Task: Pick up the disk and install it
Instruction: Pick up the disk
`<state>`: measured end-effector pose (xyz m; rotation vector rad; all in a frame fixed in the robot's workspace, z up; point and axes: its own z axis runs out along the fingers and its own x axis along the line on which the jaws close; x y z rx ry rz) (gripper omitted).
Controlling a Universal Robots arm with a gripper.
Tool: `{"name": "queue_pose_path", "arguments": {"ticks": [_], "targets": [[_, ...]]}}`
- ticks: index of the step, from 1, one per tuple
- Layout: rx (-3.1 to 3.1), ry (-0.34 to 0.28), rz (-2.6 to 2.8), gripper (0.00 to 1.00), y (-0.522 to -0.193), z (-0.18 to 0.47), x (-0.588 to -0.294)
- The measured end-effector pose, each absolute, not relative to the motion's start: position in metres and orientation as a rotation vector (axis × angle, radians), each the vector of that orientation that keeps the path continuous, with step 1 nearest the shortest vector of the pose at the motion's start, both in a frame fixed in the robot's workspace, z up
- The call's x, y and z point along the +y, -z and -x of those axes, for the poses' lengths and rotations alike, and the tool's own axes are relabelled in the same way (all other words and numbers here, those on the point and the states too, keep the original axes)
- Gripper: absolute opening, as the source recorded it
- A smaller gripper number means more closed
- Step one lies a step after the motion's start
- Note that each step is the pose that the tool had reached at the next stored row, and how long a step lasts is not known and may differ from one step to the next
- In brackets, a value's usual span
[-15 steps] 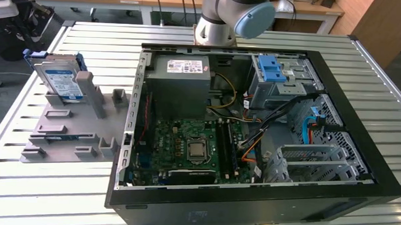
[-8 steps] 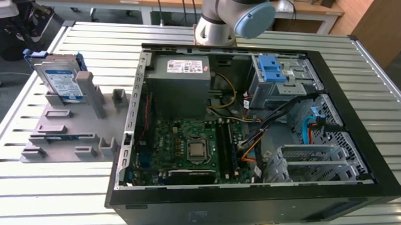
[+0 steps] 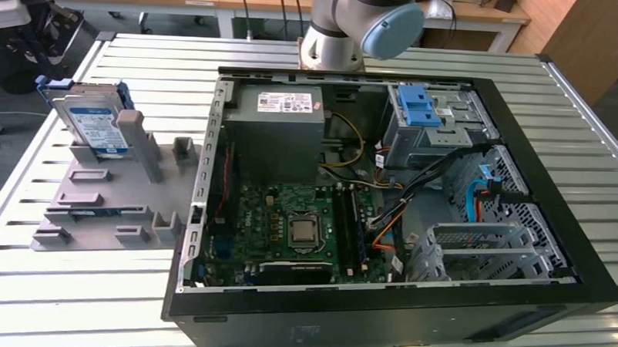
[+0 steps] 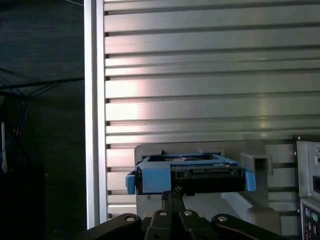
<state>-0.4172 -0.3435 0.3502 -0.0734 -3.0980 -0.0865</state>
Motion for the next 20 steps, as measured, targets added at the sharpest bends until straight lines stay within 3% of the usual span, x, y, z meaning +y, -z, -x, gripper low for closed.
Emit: {"name": "queue_pose_path", "arguments": {"ticks": [20], "targets": [[-3.098,0.085,-0.001,0.11,-0.3502,0.4173,-0.3434]]}}
